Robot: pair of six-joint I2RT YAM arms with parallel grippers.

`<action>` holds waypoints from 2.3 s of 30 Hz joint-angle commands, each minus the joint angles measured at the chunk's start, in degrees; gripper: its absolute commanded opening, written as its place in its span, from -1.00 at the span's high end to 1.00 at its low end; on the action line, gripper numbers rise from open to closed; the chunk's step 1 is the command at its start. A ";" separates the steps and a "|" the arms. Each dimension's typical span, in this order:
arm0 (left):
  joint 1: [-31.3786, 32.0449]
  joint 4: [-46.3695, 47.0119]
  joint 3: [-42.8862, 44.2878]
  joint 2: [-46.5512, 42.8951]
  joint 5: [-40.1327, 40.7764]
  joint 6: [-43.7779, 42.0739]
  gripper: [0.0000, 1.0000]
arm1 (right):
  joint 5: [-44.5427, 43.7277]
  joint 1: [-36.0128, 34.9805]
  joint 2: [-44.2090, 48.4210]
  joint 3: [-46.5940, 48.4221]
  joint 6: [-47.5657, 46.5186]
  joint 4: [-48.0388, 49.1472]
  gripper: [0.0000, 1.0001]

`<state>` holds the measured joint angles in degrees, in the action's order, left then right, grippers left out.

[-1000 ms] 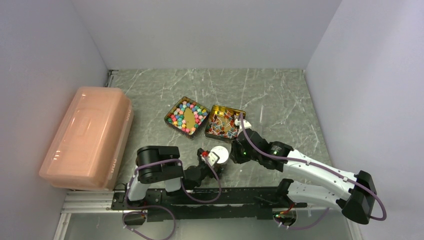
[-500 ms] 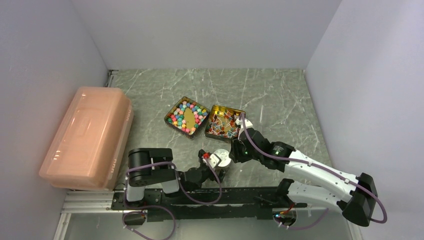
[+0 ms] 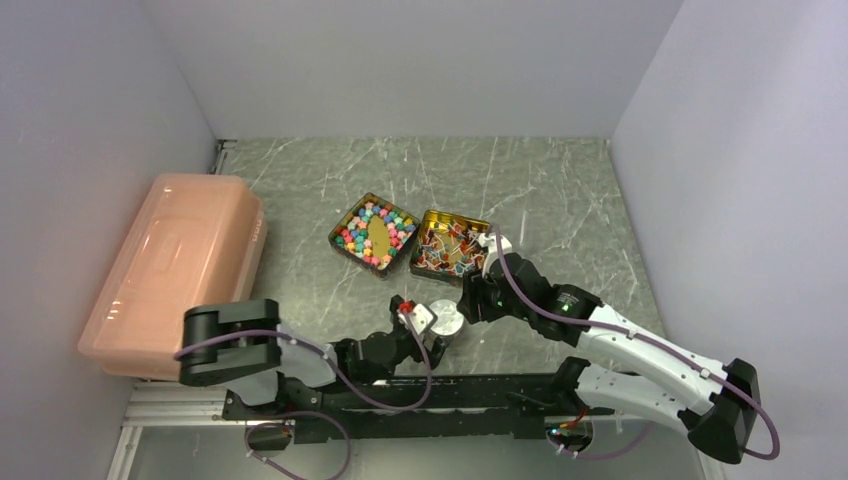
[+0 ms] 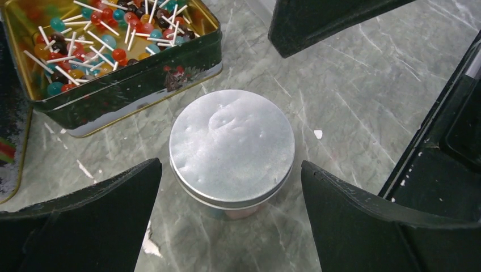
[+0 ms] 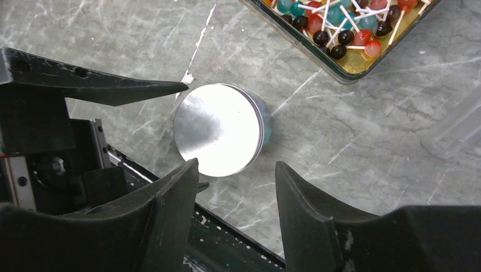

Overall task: Pack the candies
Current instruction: Screw the bottle lid onto the packing bottle.

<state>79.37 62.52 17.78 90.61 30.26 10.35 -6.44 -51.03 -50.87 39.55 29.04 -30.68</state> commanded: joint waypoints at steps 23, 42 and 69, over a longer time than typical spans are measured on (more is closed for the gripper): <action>-3.58 -51.85 1.75 -41.49 2.92 14.08 -0.99 | 5.66 0.36 -4.32 5.29 -4.82 -0.32 -0.51; -3.44 -13.98 -14.86 -26.37 -4.70 13.69 -0.99 | -1.45 -4.43 -10.73 6.43 0.37 -4.05 -0.65; -0.18 27.79 -0.76 21.70 -4.02 0.92 -0.99 | -2.20 -4.42 -10.54 3.37 0.40 -2.60 -0.67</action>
<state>78.85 85.36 14.90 109.75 24.47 13.98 -7.51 -55.29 -61.71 43.38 29.17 -34.46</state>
